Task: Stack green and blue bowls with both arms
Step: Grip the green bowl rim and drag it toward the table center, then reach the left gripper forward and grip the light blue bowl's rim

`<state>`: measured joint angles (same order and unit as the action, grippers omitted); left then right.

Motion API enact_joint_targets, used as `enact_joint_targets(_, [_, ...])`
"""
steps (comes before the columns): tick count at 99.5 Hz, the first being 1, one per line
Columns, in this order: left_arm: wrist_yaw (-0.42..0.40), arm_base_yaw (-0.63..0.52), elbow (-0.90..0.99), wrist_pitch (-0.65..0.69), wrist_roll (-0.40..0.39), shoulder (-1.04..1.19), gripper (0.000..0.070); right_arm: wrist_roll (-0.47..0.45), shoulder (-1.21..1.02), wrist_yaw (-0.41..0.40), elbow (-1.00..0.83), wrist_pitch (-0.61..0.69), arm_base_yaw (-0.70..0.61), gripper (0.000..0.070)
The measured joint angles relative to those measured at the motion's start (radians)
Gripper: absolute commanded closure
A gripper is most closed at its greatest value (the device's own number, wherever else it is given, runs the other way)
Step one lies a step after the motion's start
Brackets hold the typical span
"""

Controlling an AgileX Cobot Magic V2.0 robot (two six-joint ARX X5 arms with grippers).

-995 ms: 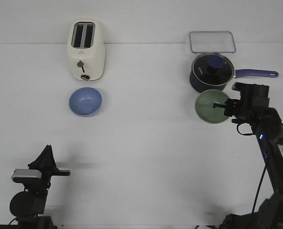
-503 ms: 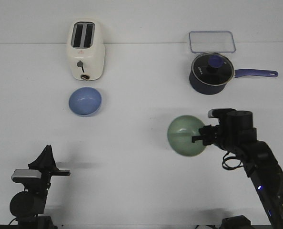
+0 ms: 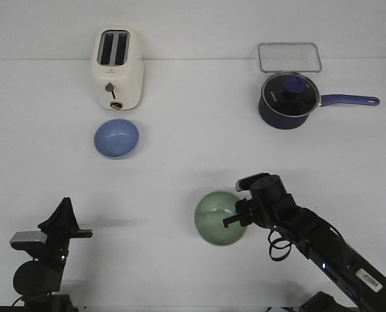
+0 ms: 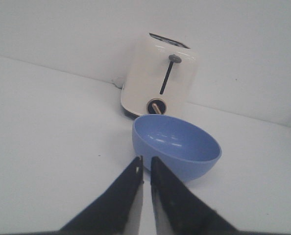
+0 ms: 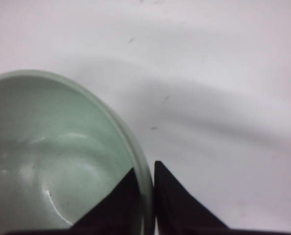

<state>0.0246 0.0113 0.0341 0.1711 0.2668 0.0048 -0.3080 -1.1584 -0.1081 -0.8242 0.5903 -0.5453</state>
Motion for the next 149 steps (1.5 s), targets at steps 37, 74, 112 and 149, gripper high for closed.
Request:
enact_joint_targets(37, [0.000, 0.000, 0.002, 0.001, 0.161, 0.000, 0.0688, -0.011, -0.180, 0.003, 0.001, -0.040, -0.036, 0.0680])
enact_joint_targets(74, [0.000, 0.000, 0.254, -0.210, 0.241, 0.153, 0.0688, -0.010, 0.030, 0.000, 0.001, -0.033, -0.001, 0.0312])
enact_joint_targets(112, [0.056, 0.000, 0.737, -0.415, 0.044, 0.913, 0.0472, -0.010, 0.240, 0.000, 0.001, 0.022, 0.052, 0.0313])
enact_joint_targets(149, [0.128, 0.002, 1.094, -0.465, -0.032, 1.450, 0.0189, -0.010, 0.241, -0.004, 0.001, 0.037, 0.053, 0.0313])
